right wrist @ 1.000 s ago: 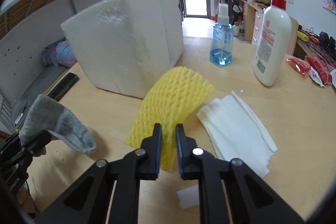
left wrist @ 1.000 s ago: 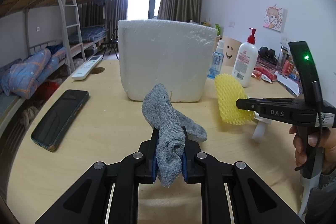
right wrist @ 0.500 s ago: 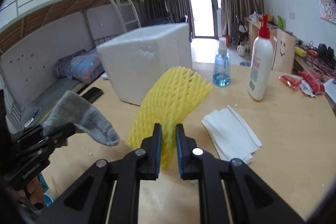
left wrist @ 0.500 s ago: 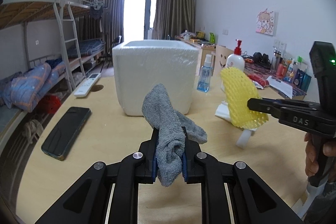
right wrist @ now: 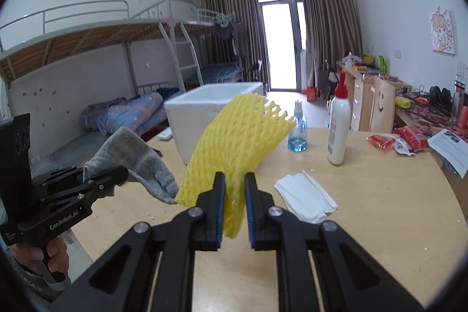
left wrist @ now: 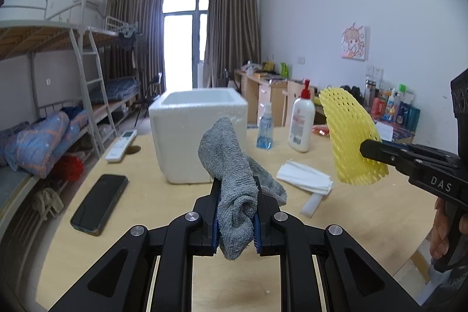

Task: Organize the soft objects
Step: 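Lift the yellow foam net with the right tool off the table, then carry the sock in the left tool while the right tool carries the net to the foam box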

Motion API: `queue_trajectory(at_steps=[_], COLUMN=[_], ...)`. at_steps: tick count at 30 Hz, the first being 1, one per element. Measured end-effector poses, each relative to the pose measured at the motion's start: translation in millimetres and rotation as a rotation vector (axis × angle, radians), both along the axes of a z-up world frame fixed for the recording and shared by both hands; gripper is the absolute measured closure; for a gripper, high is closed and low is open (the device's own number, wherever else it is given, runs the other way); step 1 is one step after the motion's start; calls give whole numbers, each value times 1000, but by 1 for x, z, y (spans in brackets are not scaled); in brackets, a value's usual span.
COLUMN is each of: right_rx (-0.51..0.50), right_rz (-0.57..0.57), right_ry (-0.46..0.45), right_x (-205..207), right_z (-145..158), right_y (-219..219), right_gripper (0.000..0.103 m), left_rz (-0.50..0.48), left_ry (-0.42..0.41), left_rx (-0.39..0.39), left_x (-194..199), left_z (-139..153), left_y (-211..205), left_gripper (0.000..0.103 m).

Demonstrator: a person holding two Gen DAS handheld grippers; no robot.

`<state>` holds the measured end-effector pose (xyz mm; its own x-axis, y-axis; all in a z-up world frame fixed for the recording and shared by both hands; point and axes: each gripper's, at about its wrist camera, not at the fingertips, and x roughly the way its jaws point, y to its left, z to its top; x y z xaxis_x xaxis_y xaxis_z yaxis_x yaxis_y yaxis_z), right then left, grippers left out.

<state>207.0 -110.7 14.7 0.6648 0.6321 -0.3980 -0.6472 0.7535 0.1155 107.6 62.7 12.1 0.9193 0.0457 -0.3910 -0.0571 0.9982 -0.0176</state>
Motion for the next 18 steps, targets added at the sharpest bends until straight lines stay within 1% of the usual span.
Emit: queue_trajectory(at_steps=[6, 11, 18], right_rx=[30, 47, 71], right_rz=[5, 23, 16], right_ry=[-49, -72, -85], right_x=[-23, -38, -43], right_z=[10, 11, 12], right_y=[-10, -13, -22], right_gripper=[87, 87, 87], left_rz=[-2, -10, -8], left_ry=[-34, -57, -89], left_rx=[20, 37, 41], left_x=[-14, -24, -30], left_z=[8, 12, 16], left_y=[-8, -13, -8], left_gripper=[85, 85, 85])
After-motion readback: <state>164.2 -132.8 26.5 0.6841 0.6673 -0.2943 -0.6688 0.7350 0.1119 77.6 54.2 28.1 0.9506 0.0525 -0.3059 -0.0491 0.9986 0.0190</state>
